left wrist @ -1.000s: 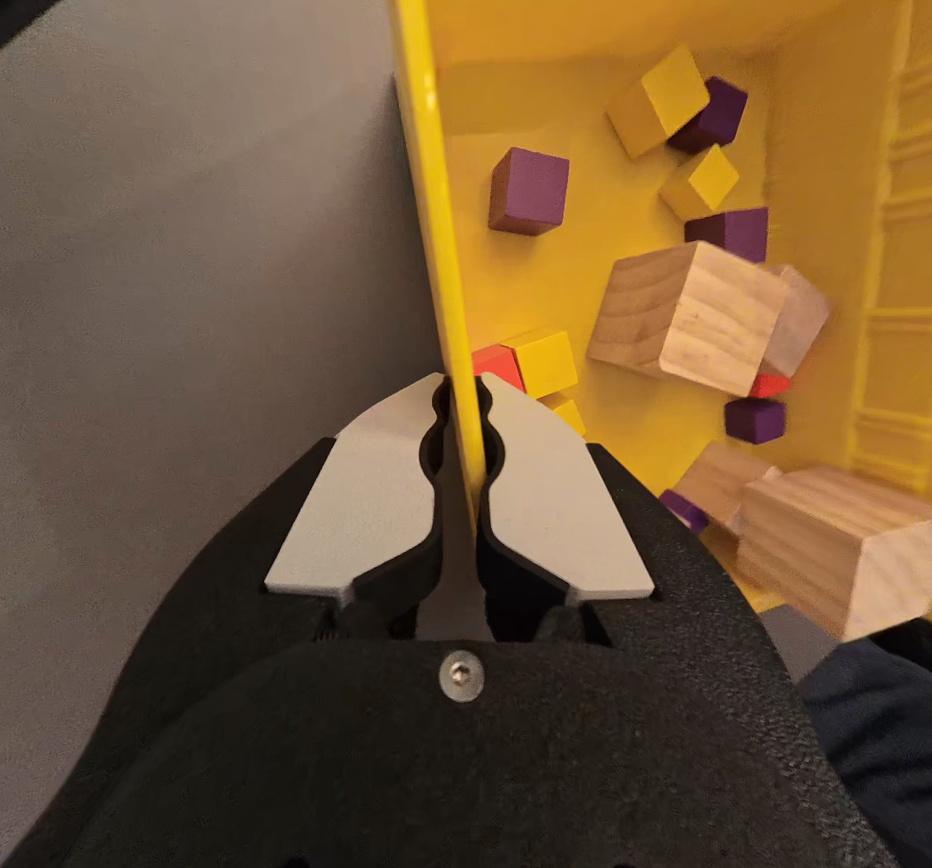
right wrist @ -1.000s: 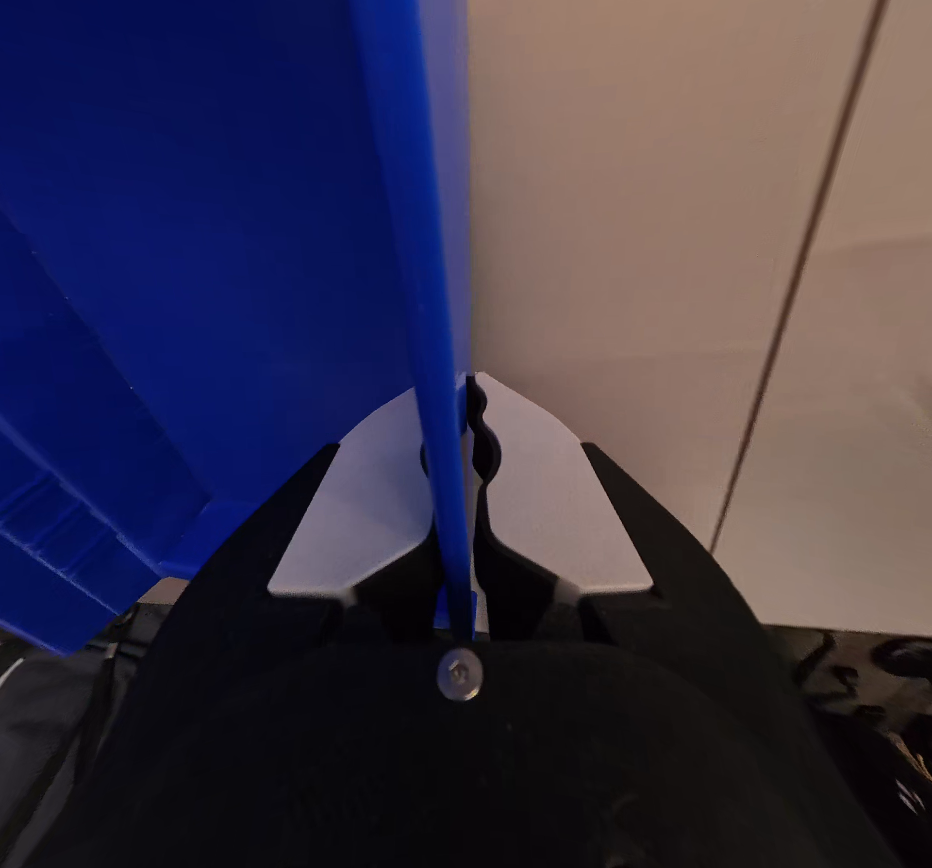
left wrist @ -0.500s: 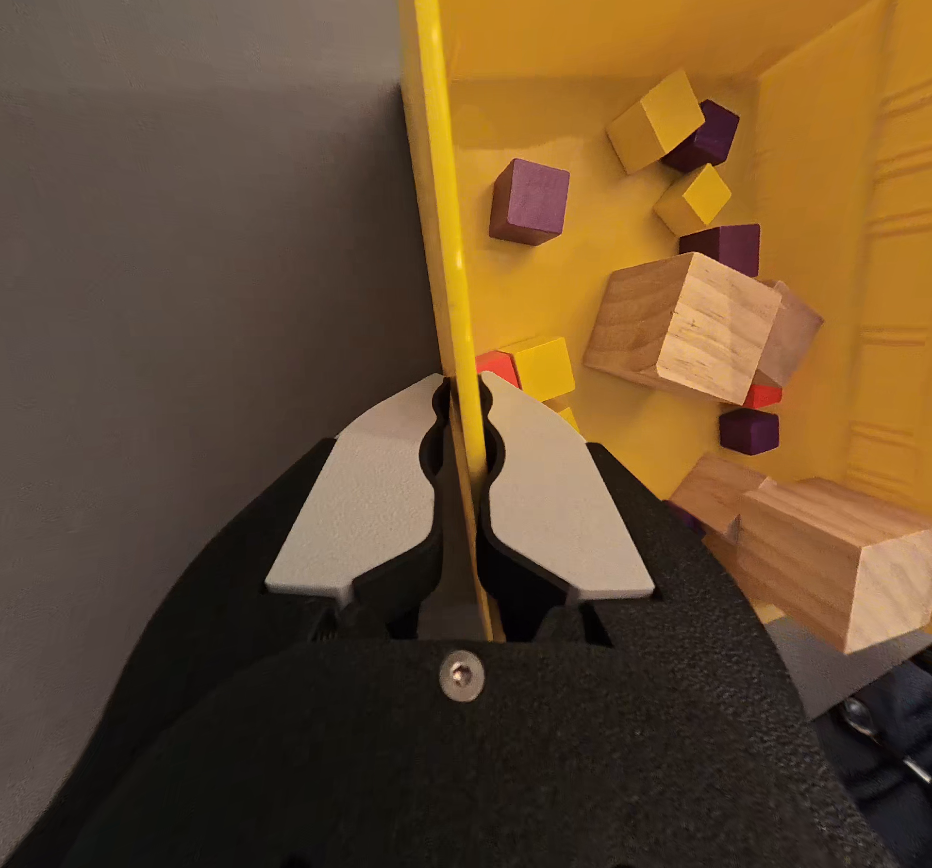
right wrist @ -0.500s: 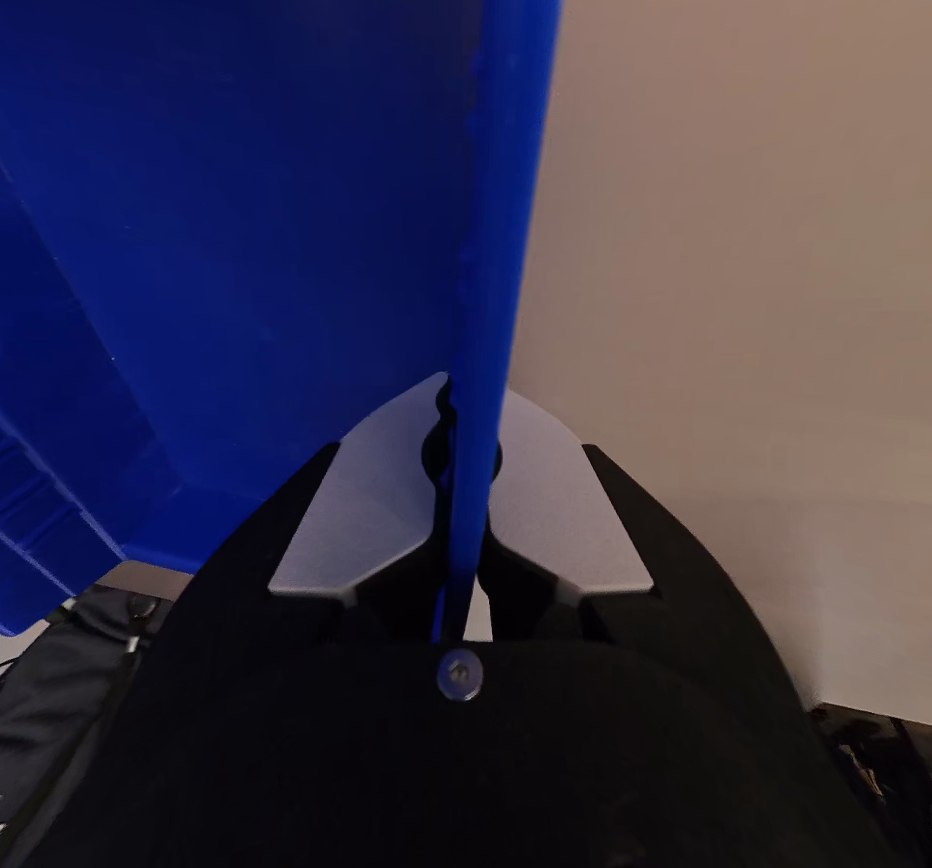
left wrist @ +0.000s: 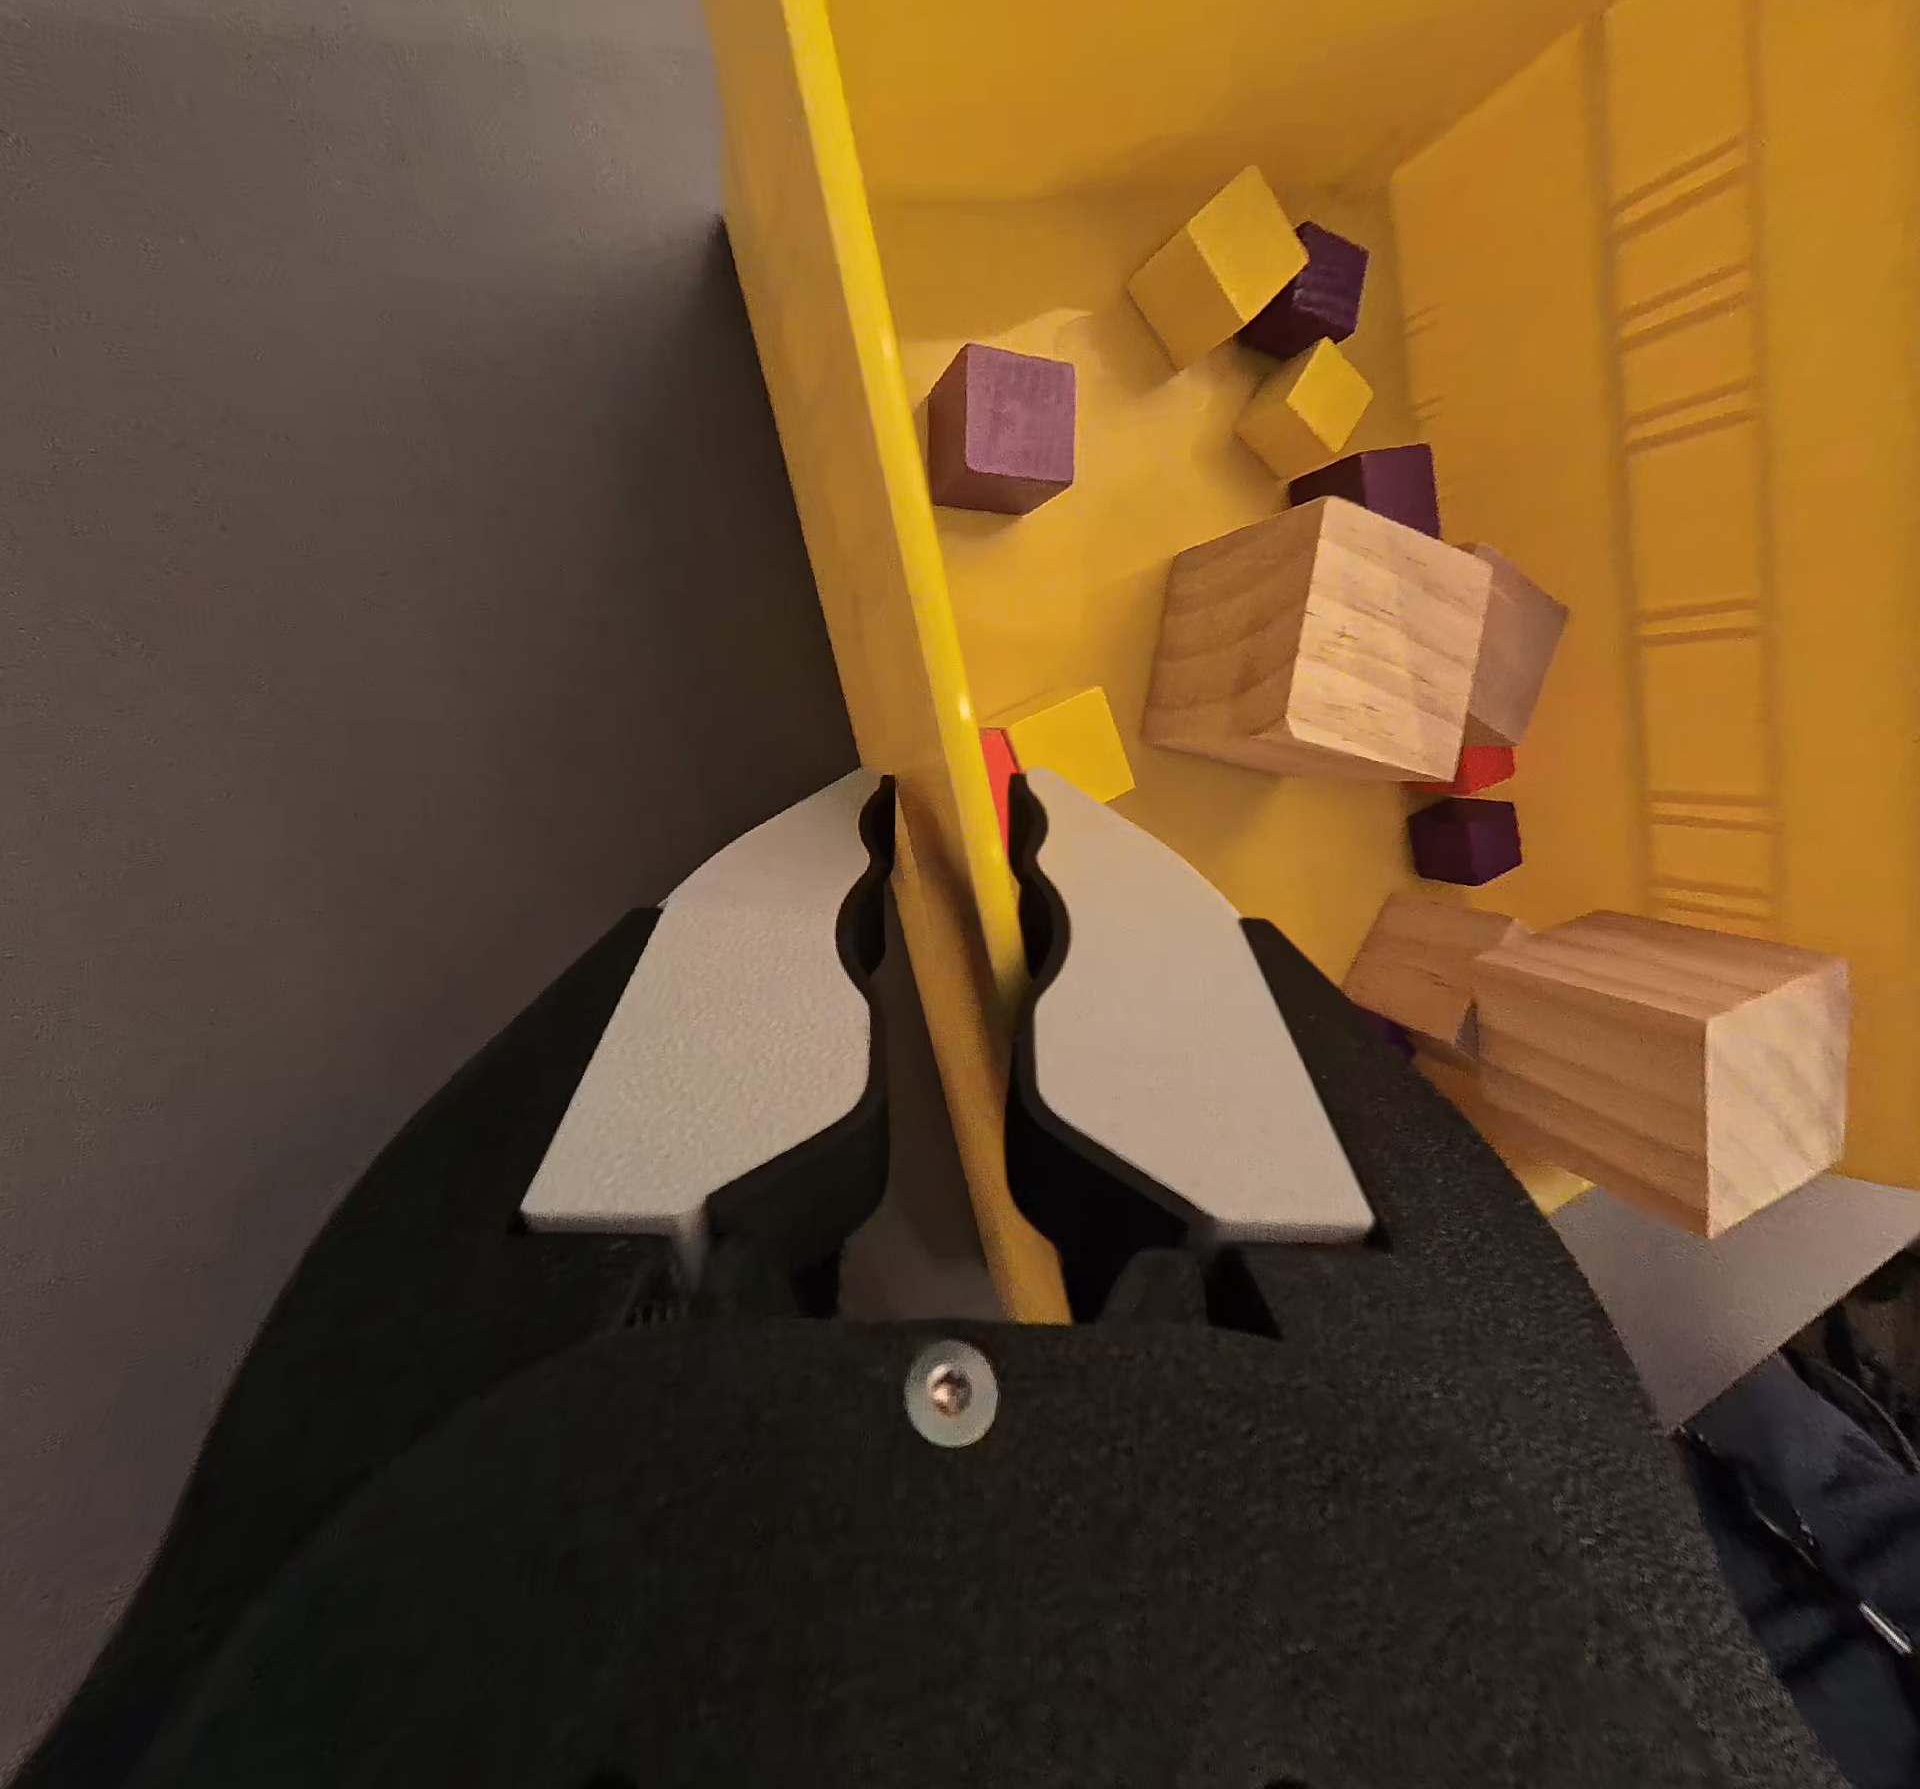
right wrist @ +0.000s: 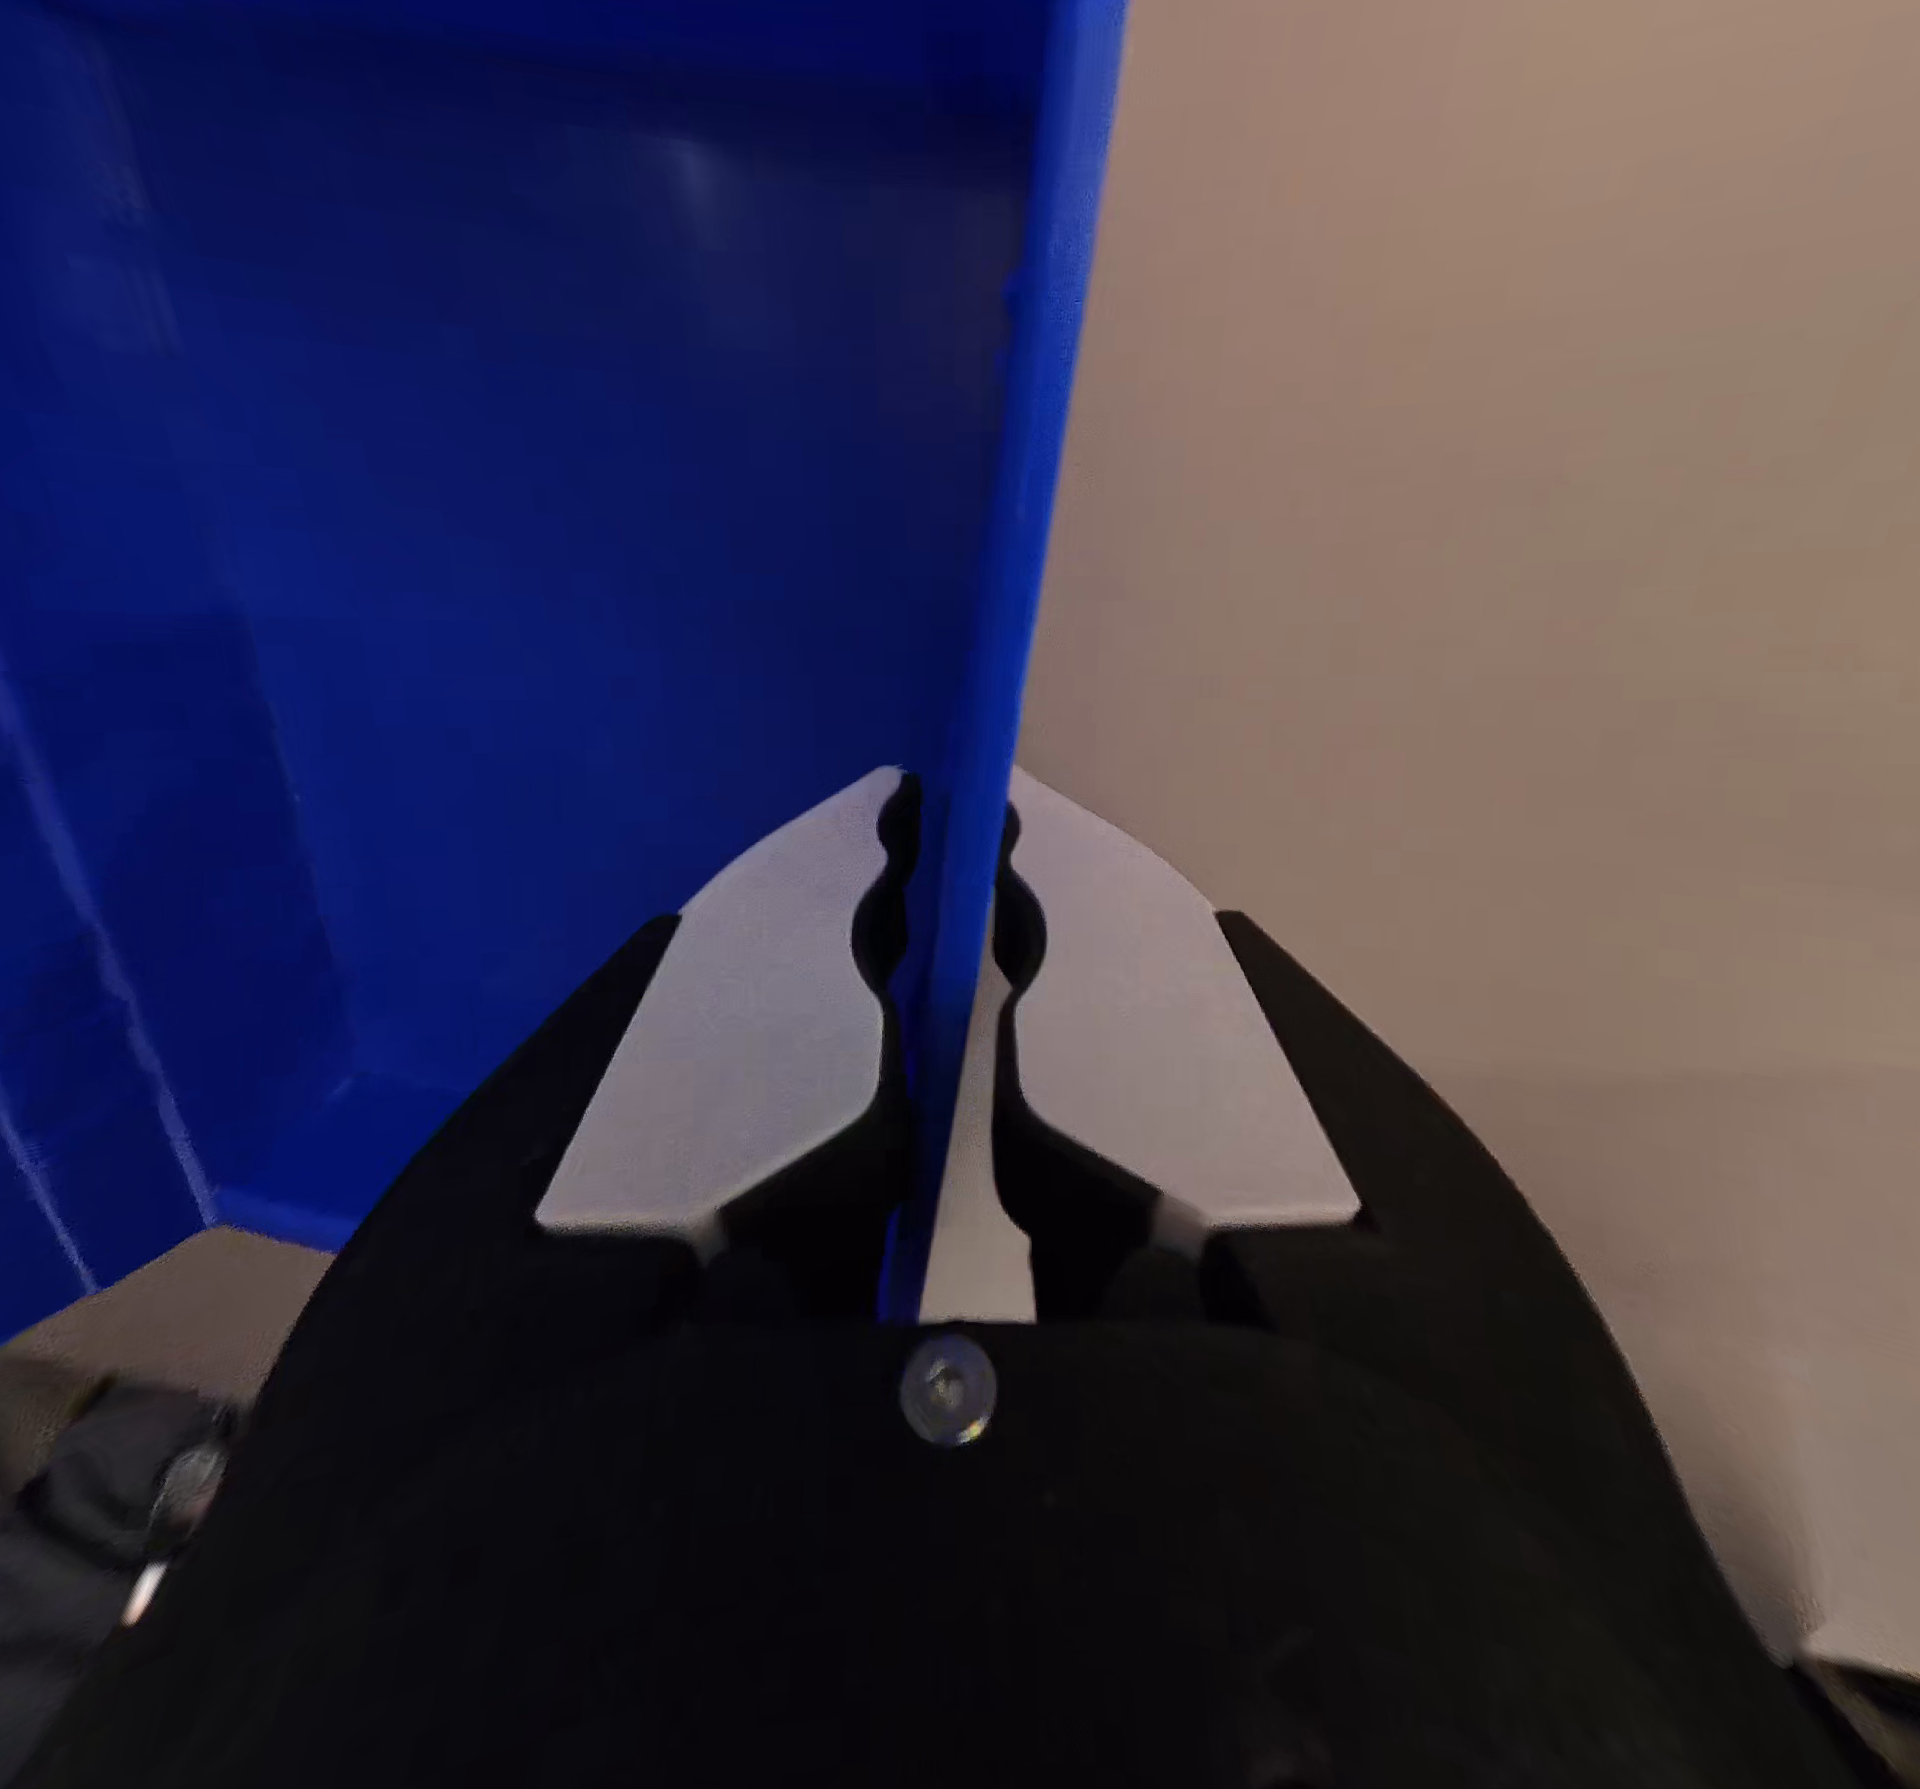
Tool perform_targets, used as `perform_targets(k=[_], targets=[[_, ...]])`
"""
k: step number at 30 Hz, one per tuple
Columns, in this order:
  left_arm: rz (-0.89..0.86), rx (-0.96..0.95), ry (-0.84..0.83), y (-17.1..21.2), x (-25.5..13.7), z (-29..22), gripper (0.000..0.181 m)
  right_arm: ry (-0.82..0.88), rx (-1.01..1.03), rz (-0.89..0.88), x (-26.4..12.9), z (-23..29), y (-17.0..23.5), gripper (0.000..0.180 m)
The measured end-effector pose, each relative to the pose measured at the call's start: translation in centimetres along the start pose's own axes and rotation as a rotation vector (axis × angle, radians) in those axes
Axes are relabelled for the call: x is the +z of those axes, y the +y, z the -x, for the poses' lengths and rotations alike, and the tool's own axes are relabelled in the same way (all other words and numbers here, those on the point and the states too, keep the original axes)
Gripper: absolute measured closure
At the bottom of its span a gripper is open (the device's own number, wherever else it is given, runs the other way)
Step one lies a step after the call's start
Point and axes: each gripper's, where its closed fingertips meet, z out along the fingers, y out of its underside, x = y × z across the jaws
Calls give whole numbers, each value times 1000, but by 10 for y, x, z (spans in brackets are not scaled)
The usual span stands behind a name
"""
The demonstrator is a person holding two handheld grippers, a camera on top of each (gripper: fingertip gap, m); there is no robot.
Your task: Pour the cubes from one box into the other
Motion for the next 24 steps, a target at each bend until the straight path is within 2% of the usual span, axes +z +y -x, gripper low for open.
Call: perform_targets(k=[3, 7, 12, 14, 17, 20, 24], targets=[[-108, 2, 2, -6, -15, 1, 150, 26, -53, -217, -35, 4, -24, 157], [-335, 41, -69, -20, -65, 5, 144, 172, -201, -526, -101, 14, -42, 153], [-566, 153, -121, -11, -130, -15, 142, 290, -369, -969, -180, 54, -30, 150], [-594, 164, -134, 0, -138, -17, 138, 236, -410, -1134, -196, 76, -13, 146], [-582, 101, -44, 17, -127, -21, 132, 36, -394, -1278, -200, 102, 16, 126], [-489, 41, 66, 35, -101, -29, 130, -125, -379, -1357, -197, 118, 39, 125], [-480, 63, 37, 32, -84, -35, 133, -250, -378, -1462, -218, 146, 40, 125]])
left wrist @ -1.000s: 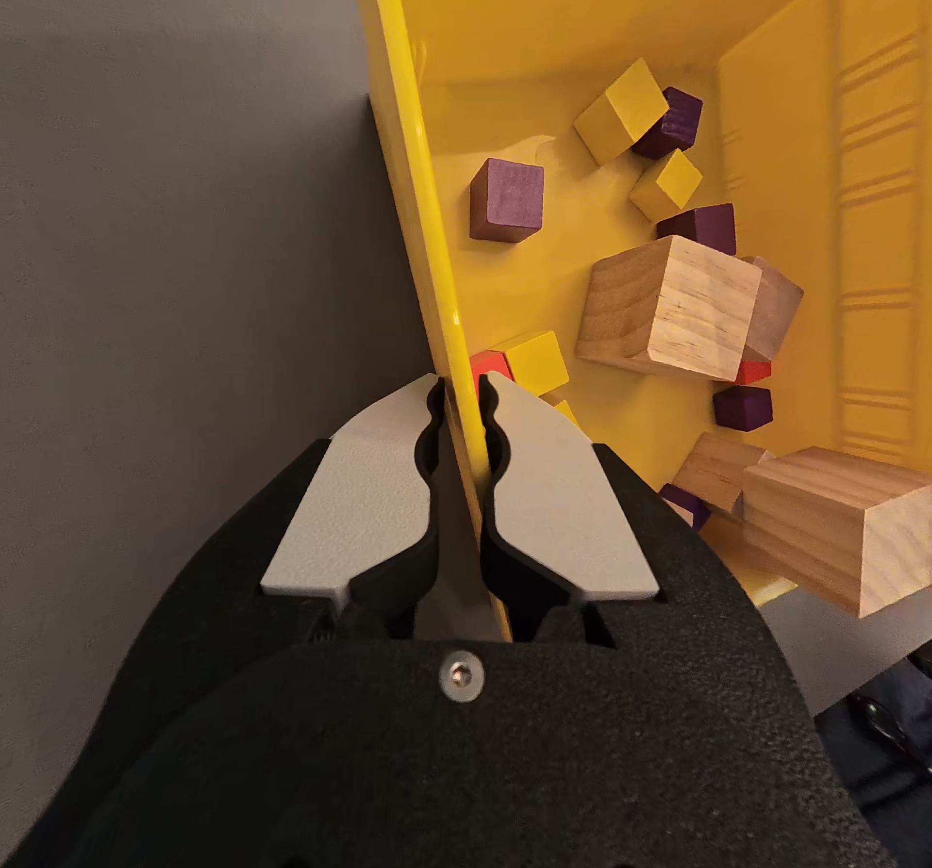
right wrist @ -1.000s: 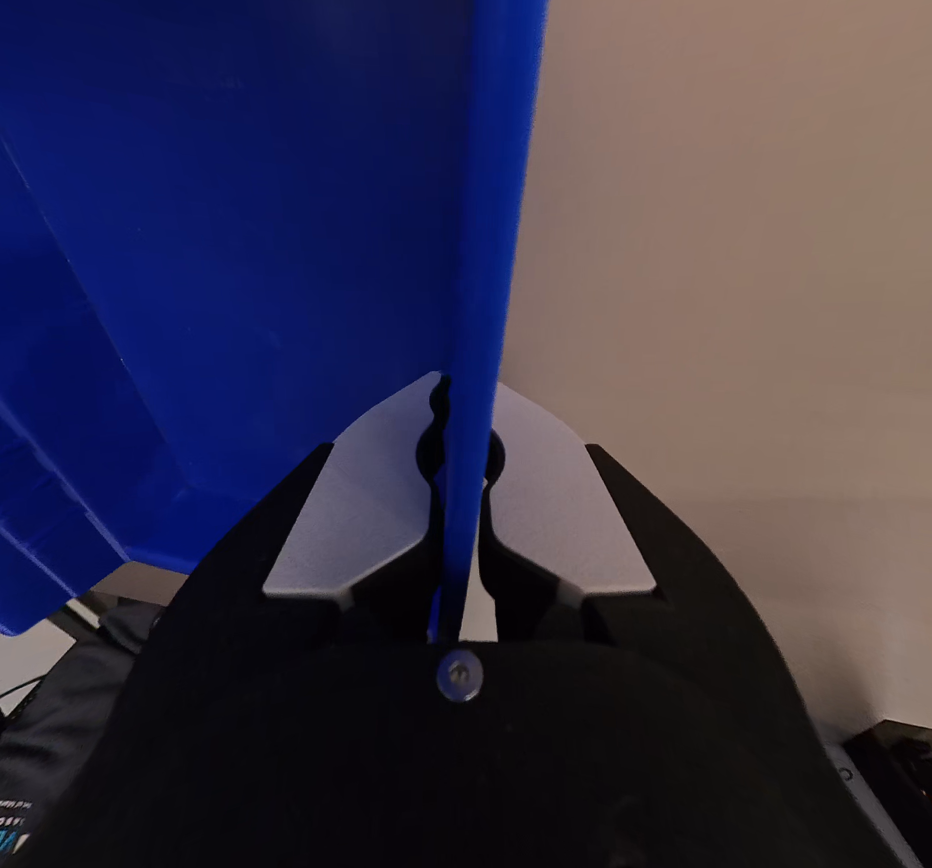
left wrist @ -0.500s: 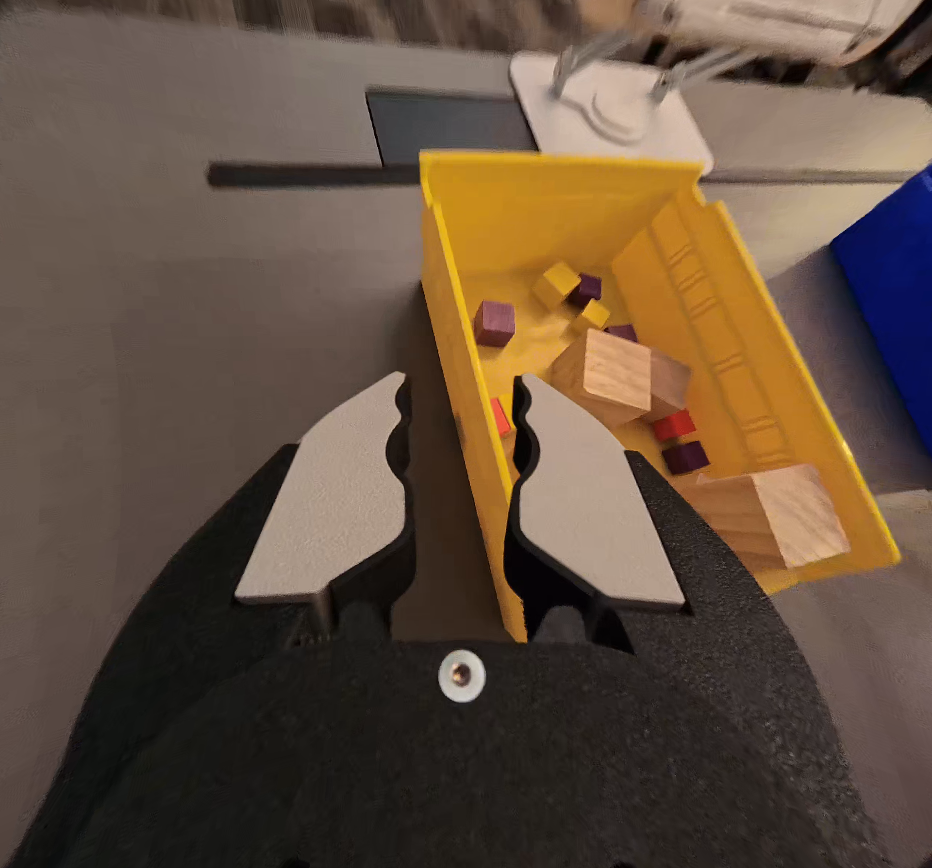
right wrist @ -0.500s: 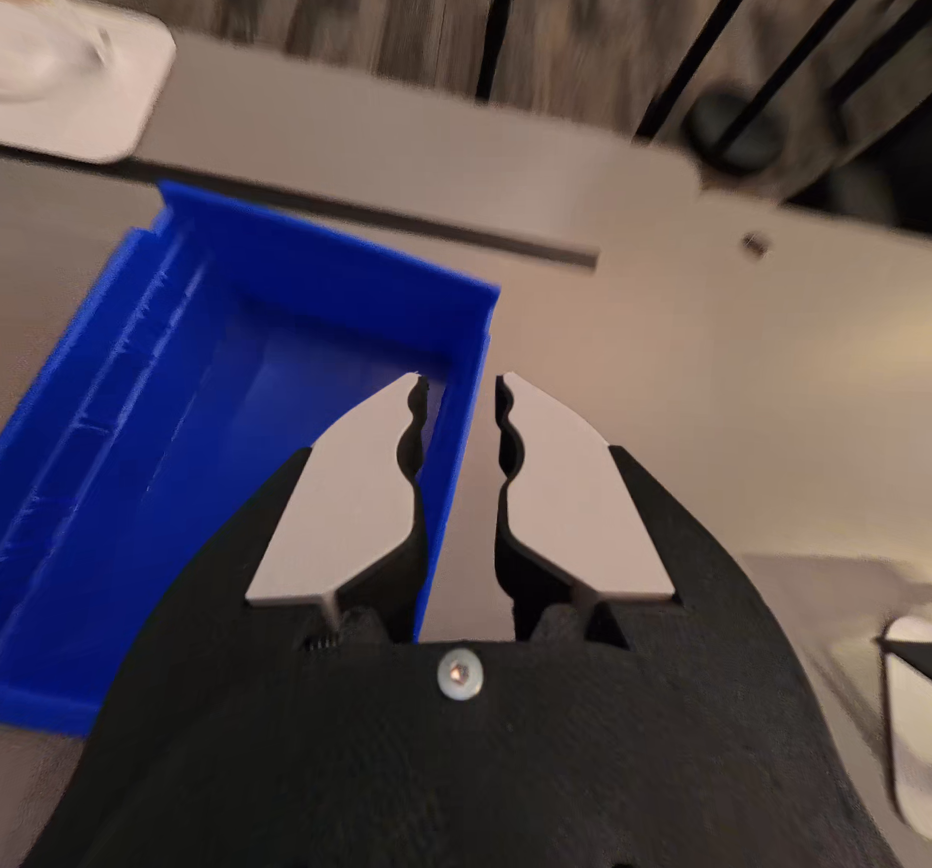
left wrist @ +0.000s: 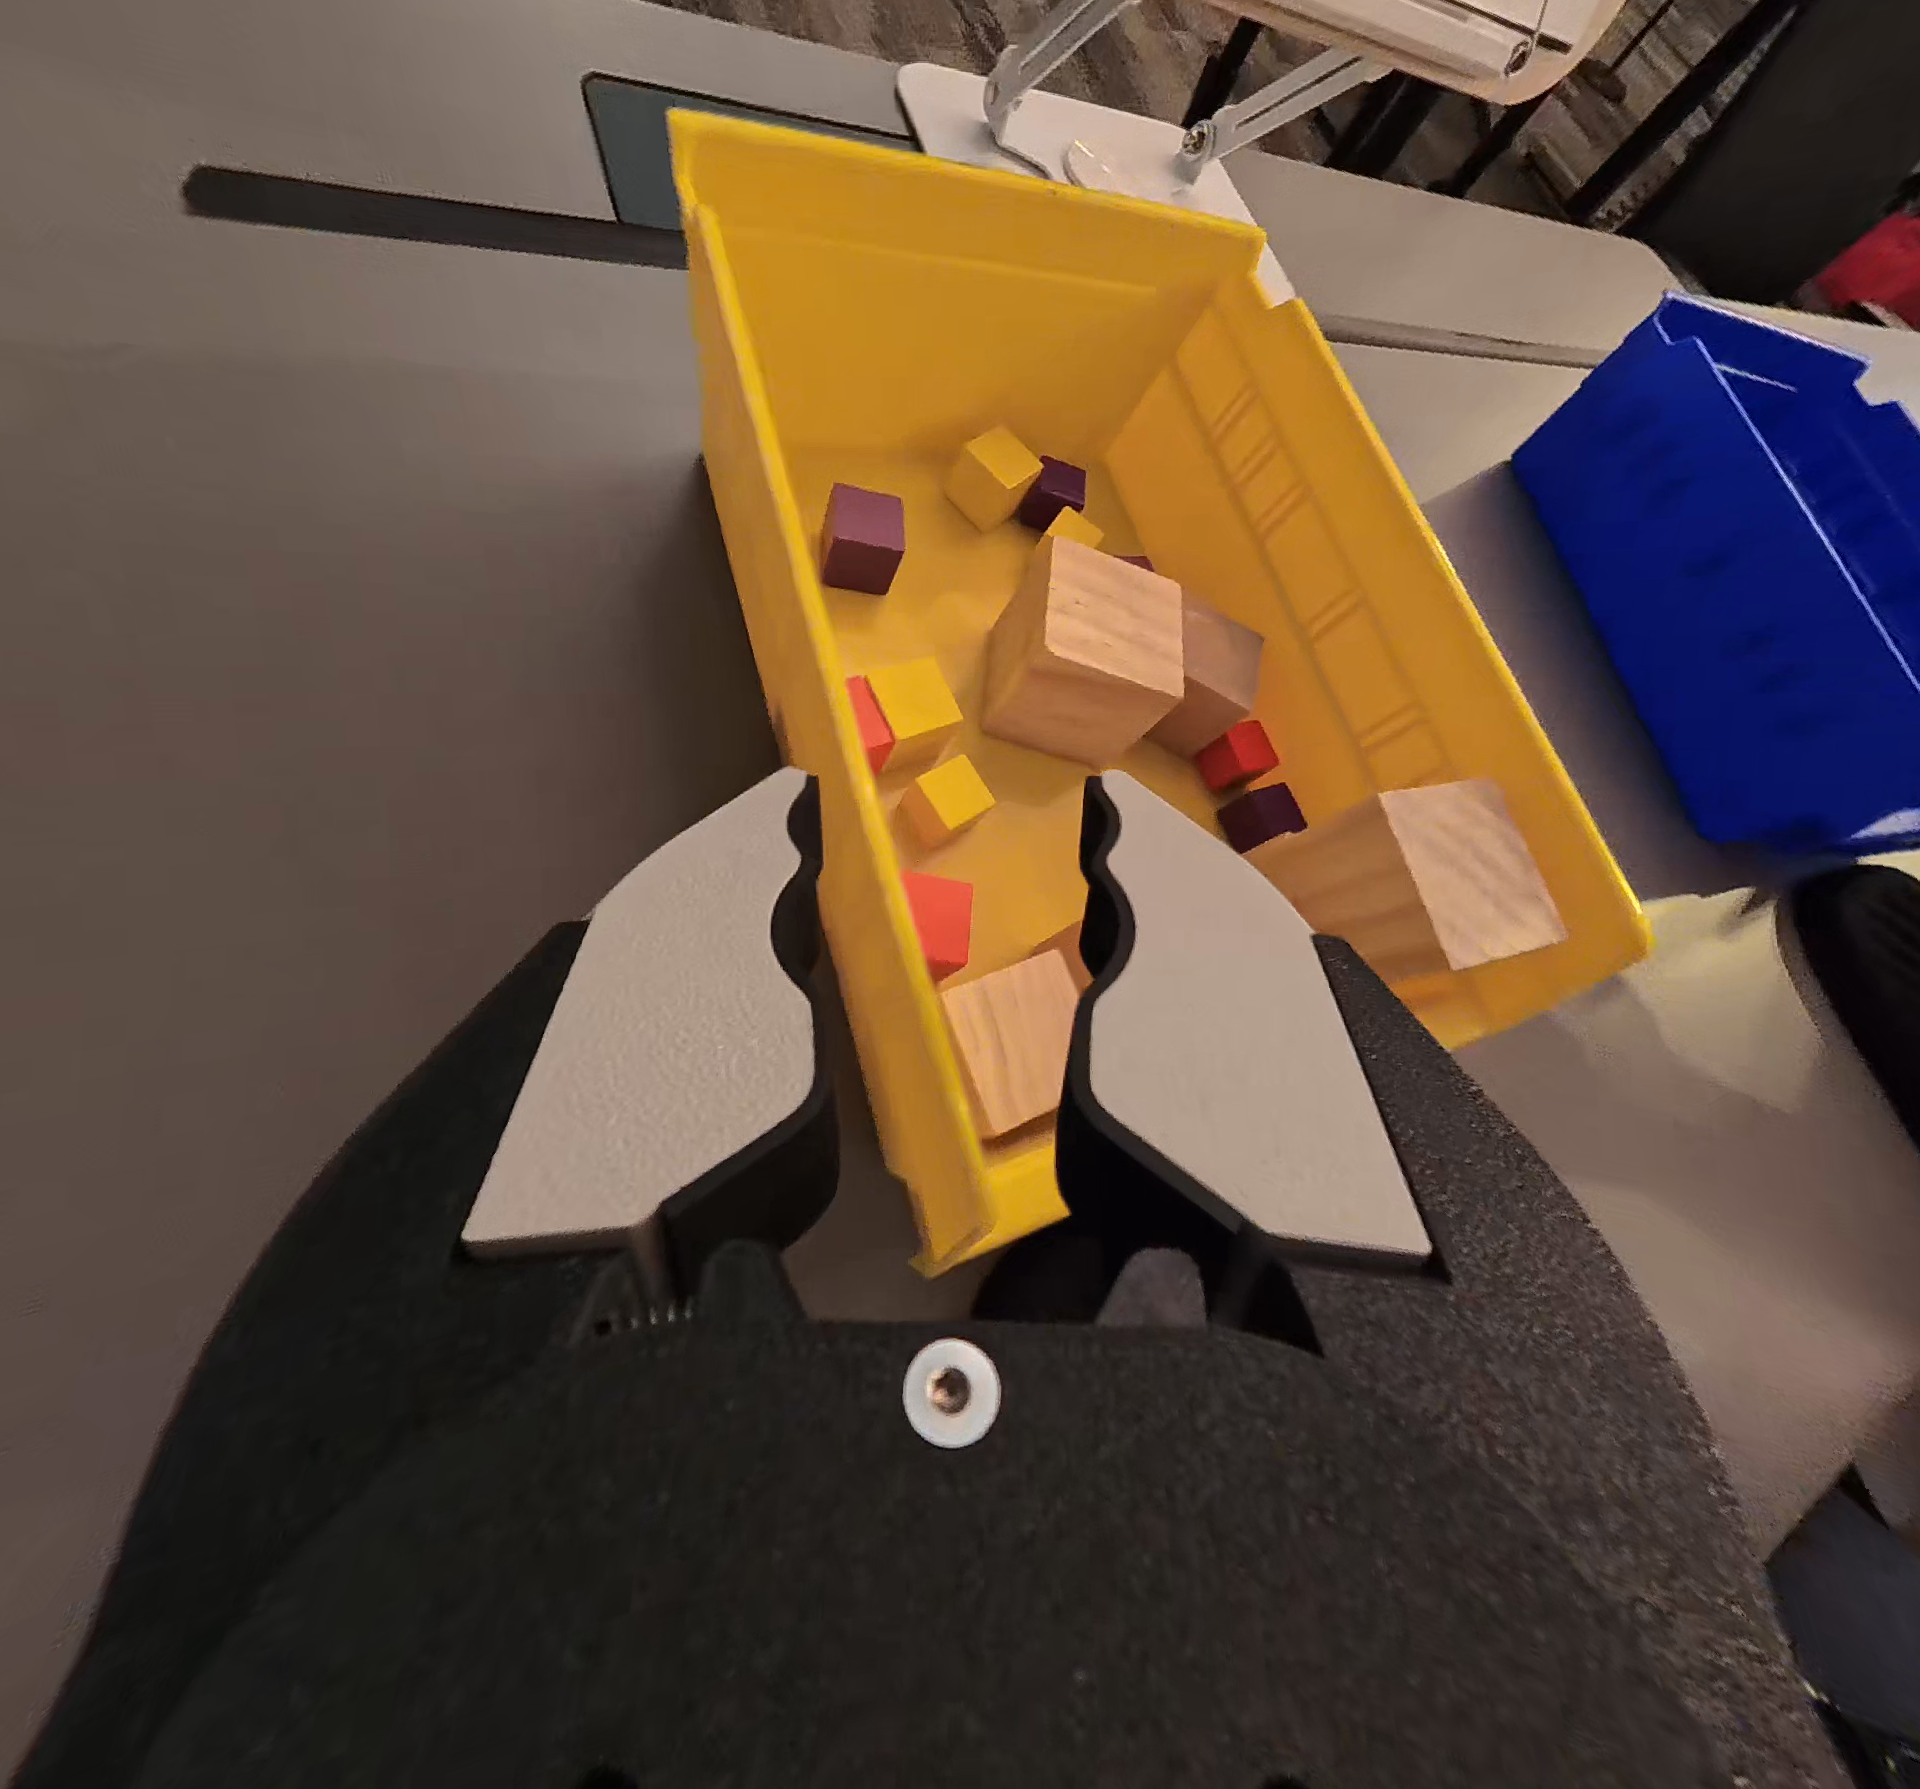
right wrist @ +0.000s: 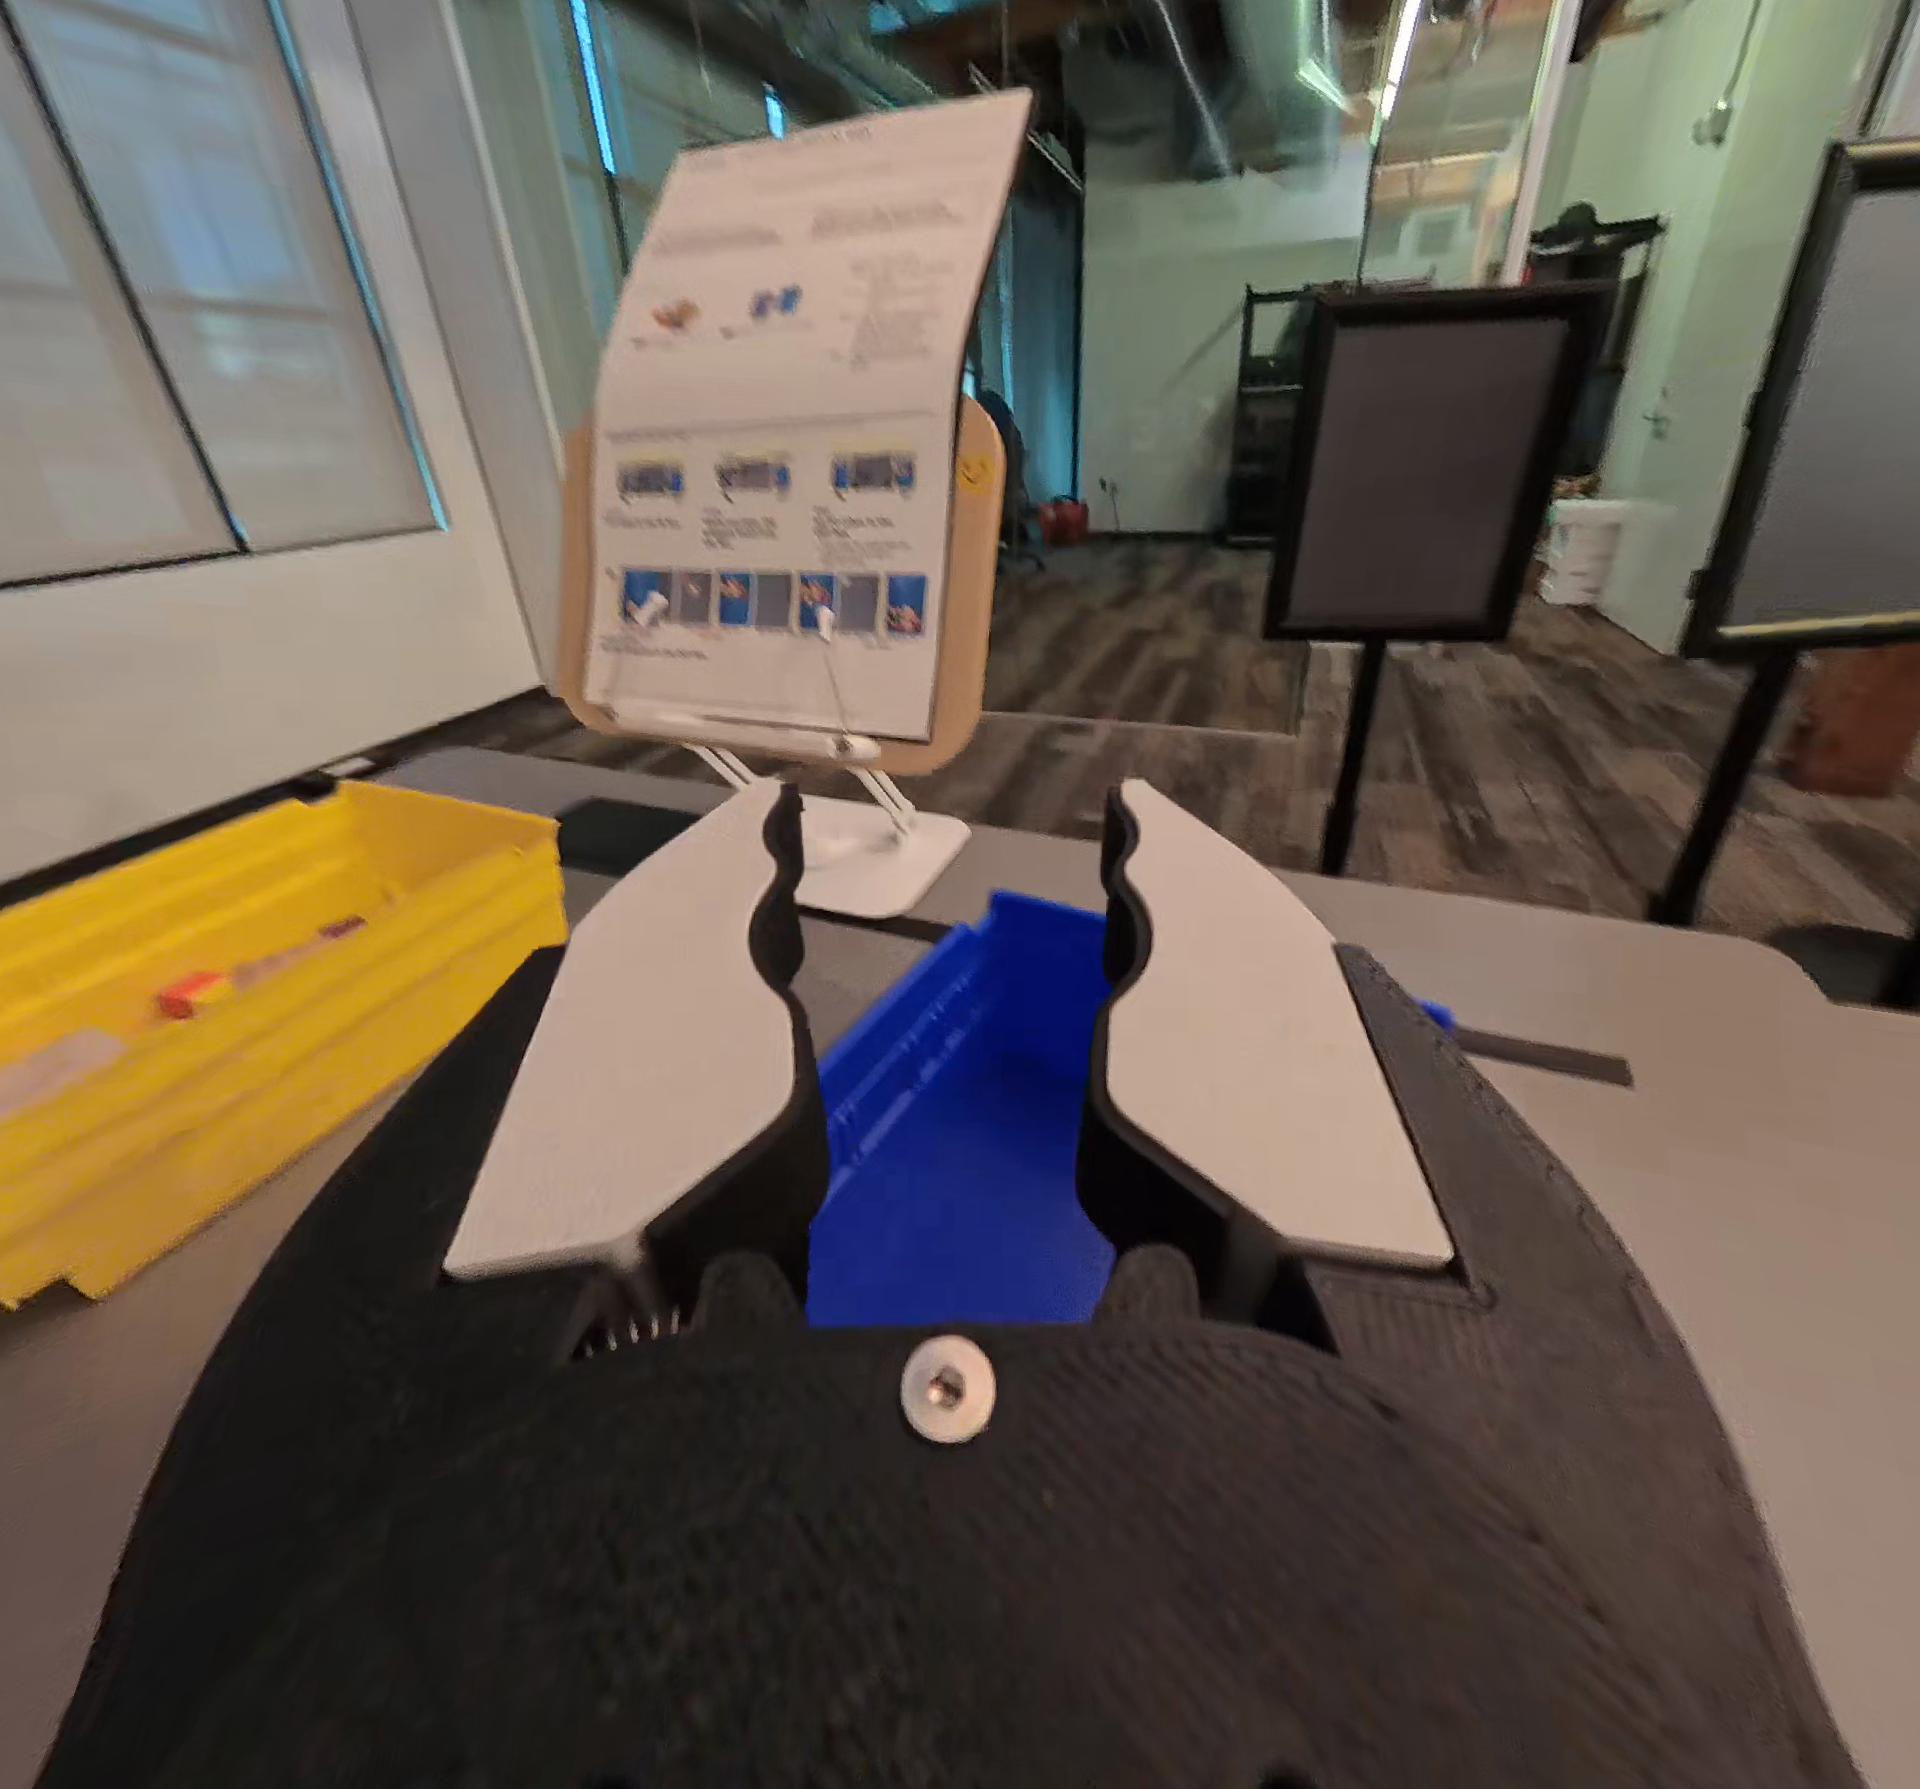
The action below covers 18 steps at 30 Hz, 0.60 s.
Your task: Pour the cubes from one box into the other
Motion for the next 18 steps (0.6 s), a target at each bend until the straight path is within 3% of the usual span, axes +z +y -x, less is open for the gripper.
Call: perform_targets(k=[6, 12, 15, 18], targets=[[55, 89, -32, -29, 10, -30, 133, -51, -96, -5, 53, 44, -47, 125], [-127, 214, 62, -101, -19, -100, 136, -124, -130, -72, 84, 68, -92, 132], [-200, 259, 43, -125, -37, -115, 132, -156, -138, -51, 84, 70, -78, 141], [-253, 250, -51, -125, -39, -99, 133, -144, -162, -31, 95, 63, -55, 148]])
